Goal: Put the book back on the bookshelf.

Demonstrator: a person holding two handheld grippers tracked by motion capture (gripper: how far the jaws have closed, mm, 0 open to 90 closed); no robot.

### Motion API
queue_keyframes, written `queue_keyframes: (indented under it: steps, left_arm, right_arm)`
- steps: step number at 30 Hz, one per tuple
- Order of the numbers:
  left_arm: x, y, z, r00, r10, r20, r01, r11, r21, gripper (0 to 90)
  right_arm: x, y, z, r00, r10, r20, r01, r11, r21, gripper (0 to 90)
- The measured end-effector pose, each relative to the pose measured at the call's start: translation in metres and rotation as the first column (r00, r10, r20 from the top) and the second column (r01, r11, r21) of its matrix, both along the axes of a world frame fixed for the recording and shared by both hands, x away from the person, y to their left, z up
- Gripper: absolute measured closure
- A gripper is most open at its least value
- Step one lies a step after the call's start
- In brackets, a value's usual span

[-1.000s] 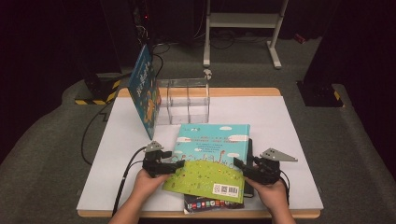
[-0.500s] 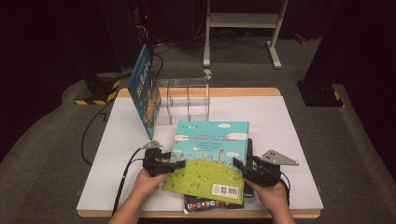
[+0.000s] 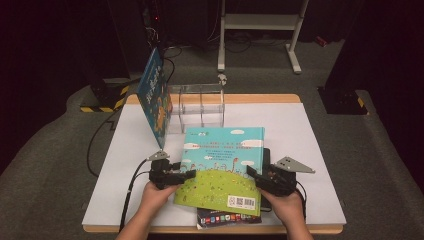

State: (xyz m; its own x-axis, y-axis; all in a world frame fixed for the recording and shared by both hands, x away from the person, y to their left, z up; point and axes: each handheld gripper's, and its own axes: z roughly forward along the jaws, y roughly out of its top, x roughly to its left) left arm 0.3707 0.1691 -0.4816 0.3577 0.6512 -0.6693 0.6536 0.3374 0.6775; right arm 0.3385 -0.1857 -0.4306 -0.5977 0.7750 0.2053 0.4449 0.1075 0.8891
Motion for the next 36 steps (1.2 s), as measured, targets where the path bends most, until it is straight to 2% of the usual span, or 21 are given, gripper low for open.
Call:
queue_keyframes:
  steps: [8,10,12,15,16,19,23,25,28,29,31,36]
  left_arm:
    - [-0.007,0.009,0.009,0.9988,0.030,0.038,-0.030,0.9995,0.010,31.1]
    - [-0.011,0.014,0.013,0.9970,0.046,0.063,-0.047,0.9988,0.016,32.9]
    - [-0.013,0.018,0.015,0.9942,0.070,0.082,-0.071,0.9975,0.004,35.4]
    - [-0.014,0.023,0.018,0.9908,0.095,0.097,-0.095,0.9954,0.001,37.9]
    - [-0.015,0.027,0.021,0.9871,0.118,0.109,-0.118,0.9930,-0.004,38.6]
    - [-0.016,0.032,0.024,0.9814,0.141,0.130,-0.142,0.9899,-0.004,40.6]
    - [-0.017,0.034,0.030,0.9716,0.180,0.153,-0.177,0.9836,-0.038,43.6]
    - [-0.017,0.035,0.032,0.9696,0.183,0.162,-0.180,0.9830,-0.036,44.8]
    - [-0.020,0.032,0.039,0.9630,0.186,0.196,-0.185,0.9825,-0.023,46.7]
    - [-0.021,0.031,0.041,0.9600,0.194,0.202,-0.191,0.9810,-0.035,47.9]
    - [-0.023,0.031,0.044,0.9551,0.190,0.228,-0.190,0.9815,-0.020,49.4]
    - [-0.028,0.030,0.049,0.9385,0.216,0.269,-0.214,0.9761,-0.036,52.2]
  right_arm:
    - [0.005,0.014,0.013,0.9994,-0.019,0.028,0.019,0.9997,-0.017,45.8]
    - [0.006,0.018,0.016,0.9990,-0.022,0.038,0.023,0.9996,-0.018,46.0]
    - [0.008,0.021,0.019,0.9987,-0.022,0.047,0.023,0.9996,-0.018,46.3]
    - [0.010,0.029,0.023,0.9982,-0.012,0.059,0.013,0.9996,-0.025,46.7]
    - [0.010,0.031,0.024,0.9979,-0.008,0.064,0.009,0.9996,-0.026,46.8]
    - [0.011,0.037,0.027,0.9974,0.000,0.072,0.003,0.9994,-0.033,47.2]
    - [0.011,0.041,0.033,0.9958,0.007,0.091,-0.003,0.9992,-0.040,48.4]
    - [0.011,0.042,0.035,0.9955,0.008,0.095,-0.004,0.9992,-0.041,48.5]
    - [0.010,0.041,0.041,0.9933,-0.002,0.116,0.006,0.9993,-0.037,49.2]
    - [0.009,0.040,0.043,0.9926,-0.007,0.121,0.011,0.9995,-0.031,49.4]
    - [0.008,0.039,0.046,0.9912,-0.013,0.132,0.016,0.9996,-0.024,49.5]
    - [0.007,0.039,0.052,0.9887,-0.016,0.149,0.020,0.9995,-0.025,49.6]
